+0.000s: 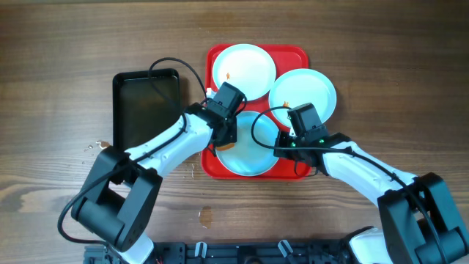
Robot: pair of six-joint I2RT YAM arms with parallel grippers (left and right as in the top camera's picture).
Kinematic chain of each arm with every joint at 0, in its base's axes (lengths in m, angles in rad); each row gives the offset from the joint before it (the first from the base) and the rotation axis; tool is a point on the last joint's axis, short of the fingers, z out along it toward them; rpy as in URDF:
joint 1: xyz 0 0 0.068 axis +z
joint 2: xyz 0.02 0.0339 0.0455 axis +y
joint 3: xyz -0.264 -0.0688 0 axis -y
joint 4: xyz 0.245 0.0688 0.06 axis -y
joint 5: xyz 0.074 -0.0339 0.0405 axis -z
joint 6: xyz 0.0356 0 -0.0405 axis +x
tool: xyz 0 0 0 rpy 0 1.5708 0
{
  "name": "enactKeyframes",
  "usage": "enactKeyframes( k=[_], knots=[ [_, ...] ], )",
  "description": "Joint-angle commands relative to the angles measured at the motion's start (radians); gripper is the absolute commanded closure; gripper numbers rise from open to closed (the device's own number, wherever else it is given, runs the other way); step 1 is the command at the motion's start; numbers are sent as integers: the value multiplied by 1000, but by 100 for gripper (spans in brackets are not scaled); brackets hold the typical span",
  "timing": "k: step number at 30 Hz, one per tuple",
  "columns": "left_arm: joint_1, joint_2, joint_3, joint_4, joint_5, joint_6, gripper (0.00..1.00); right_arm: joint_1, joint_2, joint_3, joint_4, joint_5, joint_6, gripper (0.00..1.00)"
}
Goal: Clean dirty plates on tray and stack at the side
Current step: 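Return the sponge to the black tray with the left gripper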
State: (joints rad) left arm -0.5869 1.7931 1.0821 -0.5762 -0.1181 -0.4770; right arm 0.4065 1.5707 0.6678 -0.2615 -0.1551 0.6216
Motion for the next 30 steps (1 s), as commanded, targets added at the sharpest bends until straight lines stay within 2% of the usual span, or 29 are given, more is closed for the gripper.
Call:
enactKeyframes(
  k=[1, 6, 10, 17, 20, 25, 30],
  knots=[
    [13, -36, 16, 2, -198, 3, 96, -8, 41, -38, -45, 145, 34, 96],
    [33, -129, 31, -18, -201, 5, 96, -7, 41, -38, -72, 145, 27, 96],
    [70, -219, 31, -26, -169, 7, 96, -7, 41, -38, -69, 130, -49, 96],
    [152, -249, 31, -97, -143, 28, 96, -7, 24, -29, -66, 3, -201, 96],
    [220, -249, 31, -127, -143, 28, 96, -7, -21, -2, -105, -14, -207, 96],
    [371, -248, 31, -163, -132, 30, 96, -5, -125, 76, -228, 50, -223, 96],
    [499, -232, 27, -160, 27, 127, 96, 17, -211, 117, -309, 204, -233, 96]
  ],
)
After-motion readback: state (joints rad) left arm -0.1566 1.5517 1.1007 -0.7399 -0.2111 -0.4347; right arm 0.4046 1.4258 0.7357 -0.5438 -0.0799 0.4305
